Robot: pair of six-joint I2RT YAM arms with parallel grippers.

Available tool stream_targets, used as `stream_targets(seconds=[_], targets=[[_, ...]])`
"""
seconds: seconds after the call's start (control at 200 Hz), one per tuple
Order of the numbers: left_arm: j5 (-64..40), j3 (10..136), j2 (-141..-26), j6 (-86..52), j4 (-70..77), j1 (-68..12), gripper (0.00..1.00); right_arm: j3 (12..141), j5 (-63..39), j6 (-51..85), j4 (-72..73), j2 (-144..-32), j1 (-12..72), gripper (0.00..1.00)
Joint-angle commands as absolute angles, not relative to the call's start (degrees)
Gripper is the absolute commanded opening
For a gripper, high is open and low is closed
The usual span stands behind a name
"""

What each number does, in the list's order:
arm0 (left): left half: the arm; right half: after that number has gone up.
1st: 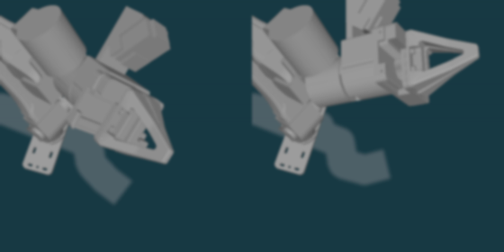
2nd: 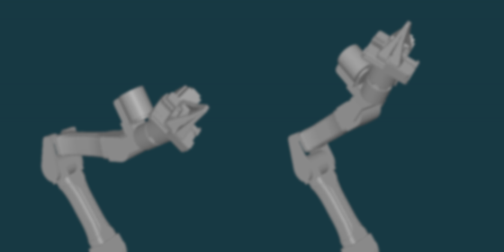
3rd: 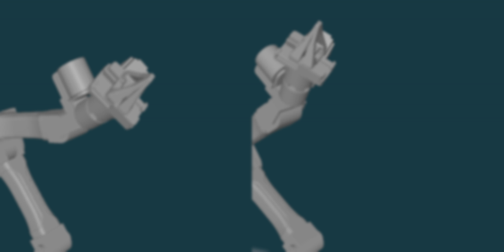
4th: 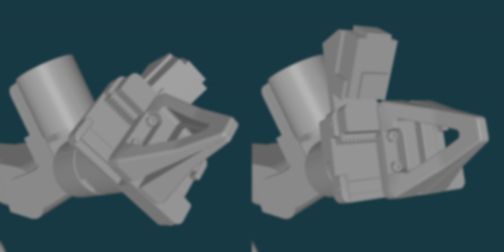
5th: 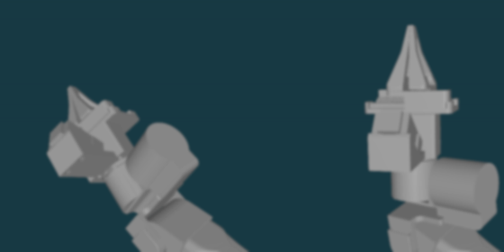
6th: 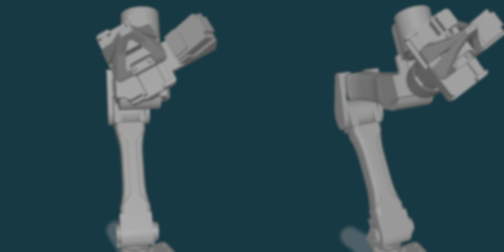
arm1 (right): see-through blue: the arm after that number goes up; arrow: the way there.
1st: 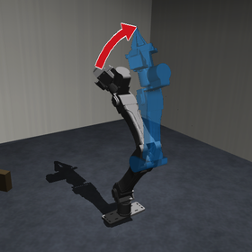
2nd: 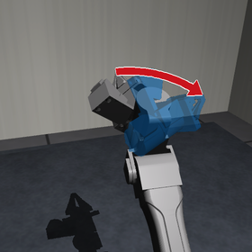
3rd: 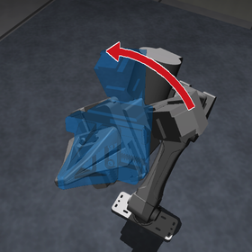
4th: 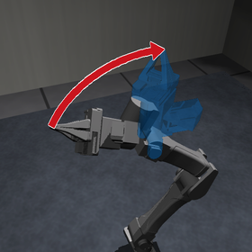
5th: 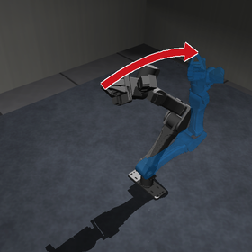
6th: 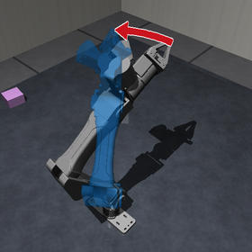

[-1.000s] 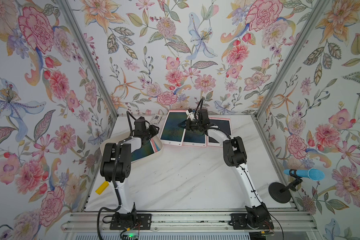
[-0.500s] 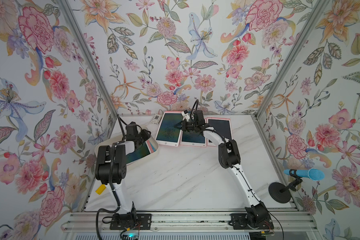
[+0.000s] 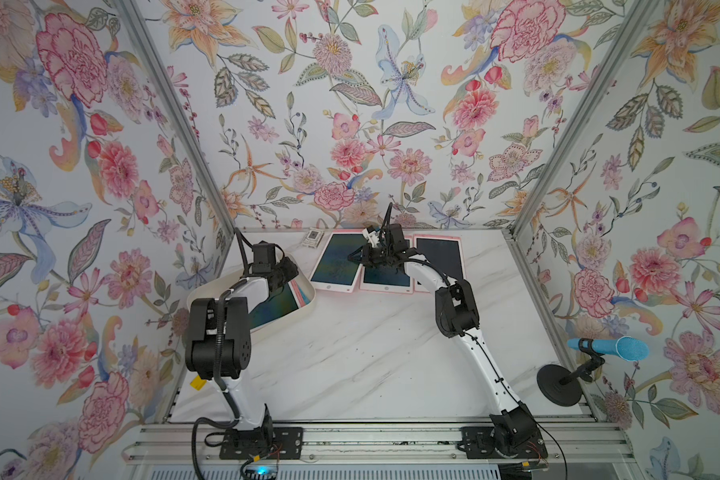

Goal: Take out the writing tablet from the storage box
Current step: Move the storage box to the center of the board.

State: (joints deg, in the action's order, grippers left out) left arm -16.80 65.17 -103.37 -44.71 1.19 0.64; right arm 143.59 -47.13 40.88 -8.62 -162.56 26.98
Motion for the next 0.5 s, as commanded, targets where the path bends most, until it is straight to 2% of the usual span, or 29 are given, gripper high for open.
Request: stream_targets(seconds=[0.0, 0.185, 0.265, 0.495], targets=[[-13.1, 69.2, -101.5, -42.3, -3.0, -0.6, 0.37, 145.9, -45.7, 38.6, -11.1, -163.1, 27.5, 0.3], [-13.5, 72.7, -103.1, -42.2, -3.8, -2.3, 0.37, 146.1, -44.5, 37.7, -13.3, -162.5, 27.4, 0.34], [-13.6, 74.6, -103.8, -41.7, -4.3, -3.3, 0.37, 146.1, -44.2, 37.6, -14.1, -162.1, 27.5, 0.41], [-17.0, 79.9, -107.8, -40.0, -5.2, -6.2, 0.37, 146.1, -43.4, 38.2, -14.5, -160.9, 27.4, 0.49]])
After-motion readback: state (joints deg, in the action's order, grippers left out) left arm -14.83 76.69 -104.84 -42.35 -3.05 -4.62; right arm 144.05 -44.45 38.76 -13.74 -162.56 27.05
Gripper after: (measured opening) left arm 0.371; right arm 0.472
